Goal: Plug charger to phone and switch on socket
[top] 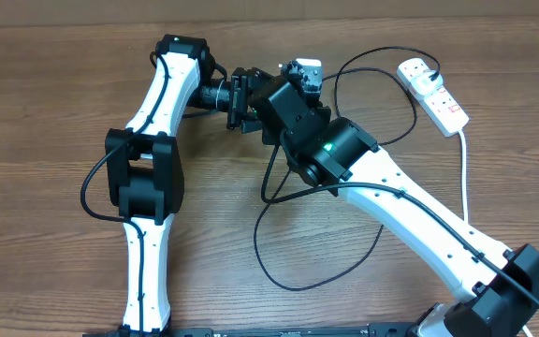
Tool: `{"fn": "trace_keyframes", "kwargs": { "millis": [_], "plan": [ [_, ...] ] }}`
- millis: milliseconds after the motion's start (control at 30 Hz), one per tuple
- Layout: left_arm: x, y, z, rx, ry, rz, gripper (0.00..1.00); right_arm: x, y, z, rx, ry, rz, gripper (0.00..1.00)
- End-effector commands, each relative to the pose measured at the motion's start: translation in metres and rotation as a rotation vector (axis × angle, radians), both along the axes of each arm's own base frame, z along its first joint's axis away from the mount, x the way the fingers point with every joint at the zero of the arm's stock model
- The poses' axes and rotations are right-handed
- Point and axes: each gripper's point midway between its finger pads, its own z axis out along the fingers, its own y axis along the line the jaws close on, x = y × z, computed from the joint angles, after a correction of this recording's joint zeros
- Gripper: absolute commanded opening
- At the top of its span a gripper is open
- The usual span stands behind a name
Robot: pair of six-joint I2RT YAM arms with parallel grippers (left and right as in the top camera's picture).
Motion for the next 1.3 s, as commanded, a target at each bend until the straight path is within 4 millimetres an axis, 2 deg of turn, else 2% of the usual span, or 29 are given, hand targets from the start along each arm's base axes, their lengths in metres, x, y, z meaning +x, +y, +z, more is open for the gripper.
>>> {"fn": "trace_keyframes", "kwargs": {
  "millis": [0,633,867,1267],
  "plan": [
    [0.005,-0.002,0.010,-0.041,-0.002,0.015,0.63,0.003,0.005,0.012,0.028,-0.027,0.000,0.38],
    [0.005,-0.002,0.010,-0.043,-0.002,0.016,0.63,0.005,0.005,0.007,0.026,-0.017,-0.006,0.29],
    [0.005,-0.002,0.010,-0.043,-0.002,0.015,0.63,0.010,-0.002,0.006,0.026,-0.017,-0.025,0.29],
    [0.005,-0.002,0.010,-0.043,-0.003,0.015,0.63,0.009,0.002,0.000,0.030,0.003,-0.011,0.26]
  ]
}}
